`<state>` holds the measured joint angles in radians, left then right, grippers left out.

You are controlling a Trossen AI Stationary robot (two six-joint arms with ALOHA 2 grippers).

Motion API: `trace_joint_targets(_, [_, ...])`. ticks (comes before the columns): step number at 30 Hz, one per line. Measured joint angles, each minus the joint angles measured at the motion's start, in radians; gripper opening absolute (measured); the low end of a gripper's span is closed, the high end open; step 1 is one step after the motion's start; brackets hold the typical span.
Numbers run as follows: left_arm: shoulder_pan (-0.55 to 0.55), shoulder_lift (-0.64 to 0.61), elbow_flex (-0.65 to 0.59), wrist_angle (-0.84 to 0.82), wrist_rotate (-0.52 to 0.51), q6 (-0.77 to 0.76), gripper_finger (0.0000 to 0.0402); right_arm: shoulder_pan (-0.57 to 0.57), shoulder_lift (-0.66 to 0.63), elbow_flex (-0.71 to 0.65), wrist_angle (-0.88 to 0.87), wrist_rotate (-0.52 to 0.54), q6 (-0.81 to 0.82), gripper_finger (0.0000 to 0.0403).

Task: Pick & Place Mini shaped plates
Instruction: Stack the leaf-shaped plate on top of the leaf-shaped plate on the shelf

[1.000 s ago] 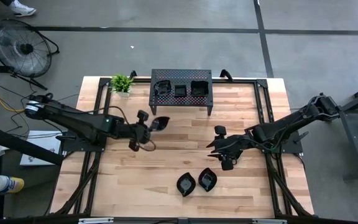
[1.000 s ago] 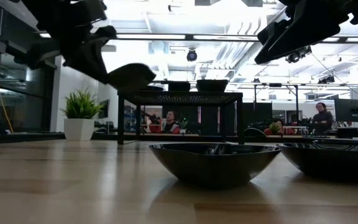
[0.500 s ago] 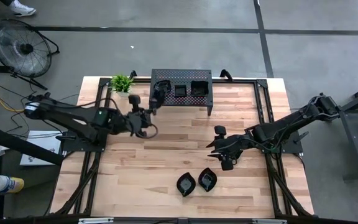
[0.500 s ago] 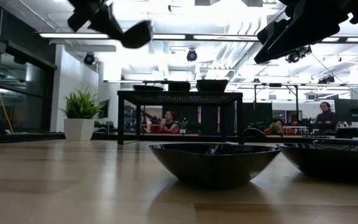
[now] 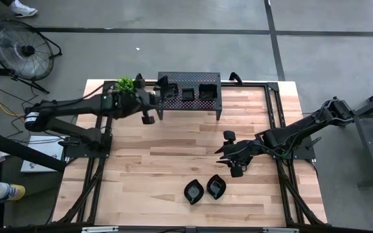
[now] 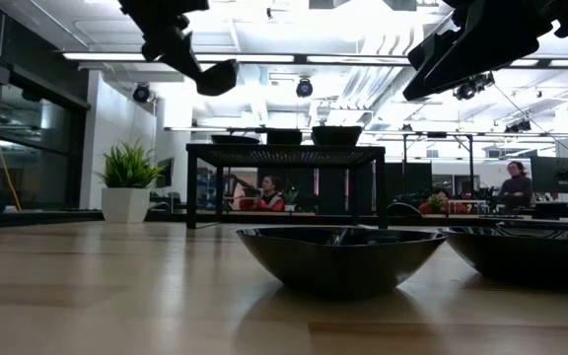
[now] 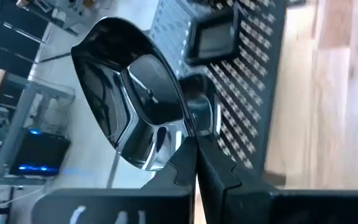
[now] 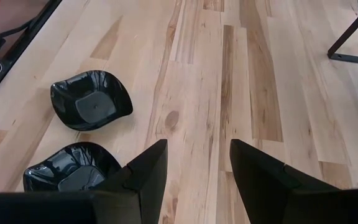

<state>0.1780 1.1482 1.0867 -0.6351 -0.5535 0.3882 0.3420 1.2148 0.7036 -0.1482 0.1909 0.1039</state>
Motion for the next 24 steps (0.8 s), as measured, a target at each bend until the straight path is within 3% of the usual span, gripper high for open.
trace_joint_targets(7, [0.052,0.067,0.001,0.09,0.075,-0.014,0.0,0.0,0.0,0.0,0.0,0.0,0.0,0.0169])
trace_joint_targets(24, [0.052,0.183,0.0,0.122,0.002,-0.199,0.0,0.0,0.0,0.0,0.004,0.0,0.0,0.0169])
